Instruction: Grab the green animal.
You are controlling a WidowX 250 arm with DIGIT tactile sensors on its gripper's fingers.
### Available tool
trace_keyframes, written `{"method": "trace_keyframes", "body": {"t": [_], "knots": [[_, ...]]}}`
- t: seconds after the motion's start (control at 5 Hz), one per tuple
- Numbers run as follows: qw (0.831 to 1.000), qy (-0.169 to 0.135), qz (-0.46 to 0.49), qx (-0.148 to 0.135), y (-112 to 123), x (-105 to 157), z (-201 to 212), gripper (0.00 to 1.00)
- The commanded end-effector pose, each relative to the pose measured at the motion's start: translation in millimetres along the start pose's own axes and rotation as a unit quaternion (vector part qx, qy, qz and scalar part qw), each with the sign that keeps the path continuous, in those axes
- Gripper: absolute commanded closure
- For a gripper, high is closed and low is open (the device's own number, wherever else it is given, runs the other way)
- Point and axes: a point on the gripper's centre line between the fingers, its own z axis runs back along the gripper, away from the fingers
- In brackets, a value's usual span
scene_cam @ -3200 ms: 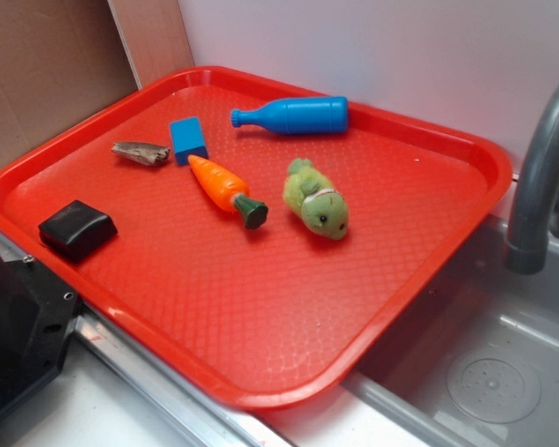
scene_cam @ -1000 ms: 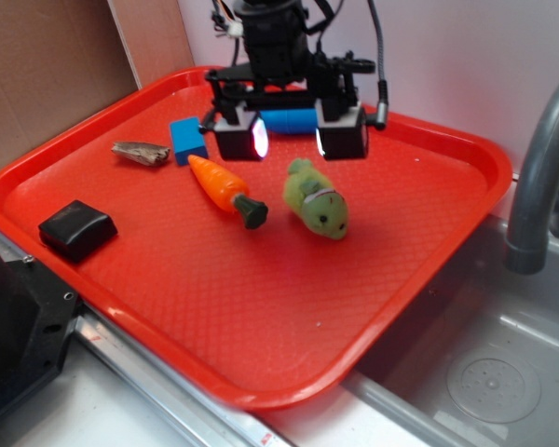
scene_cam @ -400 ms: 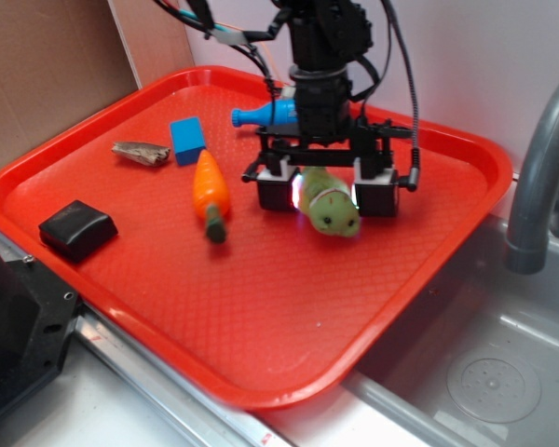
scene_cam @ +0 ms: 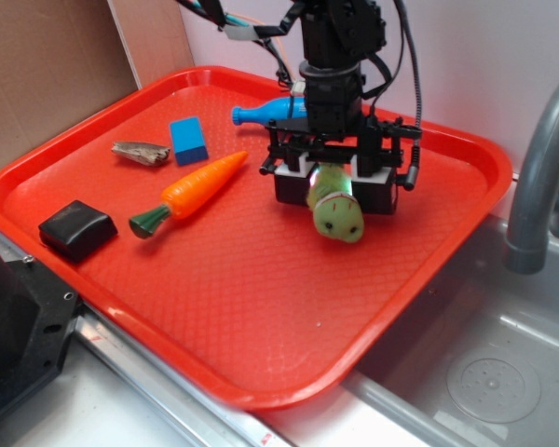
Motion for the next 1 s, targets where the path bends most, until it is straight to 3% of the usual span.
{"method": "trace_keyframes", "body": {"t": [0.0,0.2,0.4,0.6,0.8], "knots": [[0.980,-0.108,-0.163,0.021,54.1,-43.3,110.8,1.00],[0.996,-0.021,-0.086,0.021,98.4,-43.4,167.7,1.00],[0.998,0.009,-0.068,0.011,106.7,-13.6,191.4,1.00],[0.998,-0.002,-0.055,0.011,118.4,-4.4,206.2,1.00],[0.997,-0.005,-0.058,0.054,116.8,8.7,198.7,1.00]]}}
